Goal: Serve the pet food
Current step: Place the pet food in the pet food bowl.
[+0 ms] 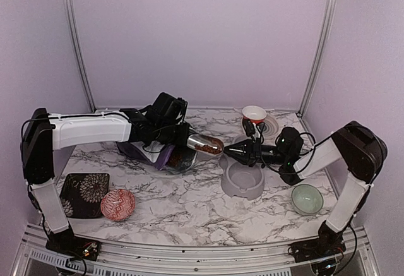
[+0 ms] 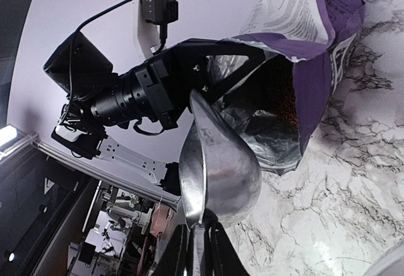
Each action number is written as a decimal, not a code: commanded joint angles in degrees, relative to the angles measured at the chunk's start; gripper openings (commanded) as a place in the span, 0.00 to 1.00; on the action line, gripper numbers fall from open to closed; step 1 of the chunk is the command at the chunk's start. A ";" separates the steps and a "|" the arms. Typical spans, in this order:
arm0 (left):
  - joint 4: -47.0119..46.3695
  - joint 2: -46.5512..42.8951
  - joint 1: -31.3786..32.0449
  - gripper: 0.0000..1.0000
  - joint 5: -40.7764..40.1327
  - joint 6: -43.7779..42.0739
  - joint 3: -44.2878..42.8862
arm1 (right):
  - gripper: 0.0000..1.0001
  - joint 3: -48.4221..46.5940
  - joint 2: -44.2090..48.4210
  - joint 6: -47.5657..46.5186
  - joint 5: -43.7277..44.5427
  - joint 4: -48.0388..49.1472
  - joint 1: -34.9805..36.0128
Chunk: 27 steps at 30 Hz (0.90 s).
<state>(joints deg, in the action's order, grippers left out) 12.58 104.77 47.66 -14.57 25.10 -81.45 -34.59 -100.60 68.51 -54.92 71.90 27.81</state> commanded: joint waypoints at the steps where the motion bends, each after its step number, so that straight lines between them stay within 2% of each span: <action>1: -3.78 -4.40 -0.81 0.00 -1.98 0.42 0.21 | 0.00 -1.42 4.24 -8.53 1.88 -11.76 -0.36; 3: -3.87 -4.86 -0.81 0.00 -1.97 0.78 0.64 | 0.00 -2.18 6.74 -15.39 3.61 -21.87 -0.33; 5: -3.87 -5.24 -0.81 0.00 -1.65 1.27 1.00 | 0.00 -2.11 8.57 -17.18 4.33 -25.22 -0.72; 9: -4.06 -6.09 -0.75 0.00 -0.64 2.34 2.34 | 0.00 0.20 10.40 -16.29 3.63 -25.48 -2.28; 14: -5.39 -6.63 -0.73 0.00 0.91 2.82 5.36 | 0.00 1.79 14.39 -19.82 4.59 -31.90 -4.25; 27: -8.82 -9.64 -0.14 0.00 5.25 4.78 14.91 | 0.00 6.98 25.98 -20.77 5.13 -37.82 -12.66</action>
<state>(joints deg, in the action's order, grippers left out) 6.20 98.06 47.51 -9.91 28.21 -68.27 -28.91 -77.73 48.86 -50.37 35.66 17.72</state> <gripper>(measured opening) 0.005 0.108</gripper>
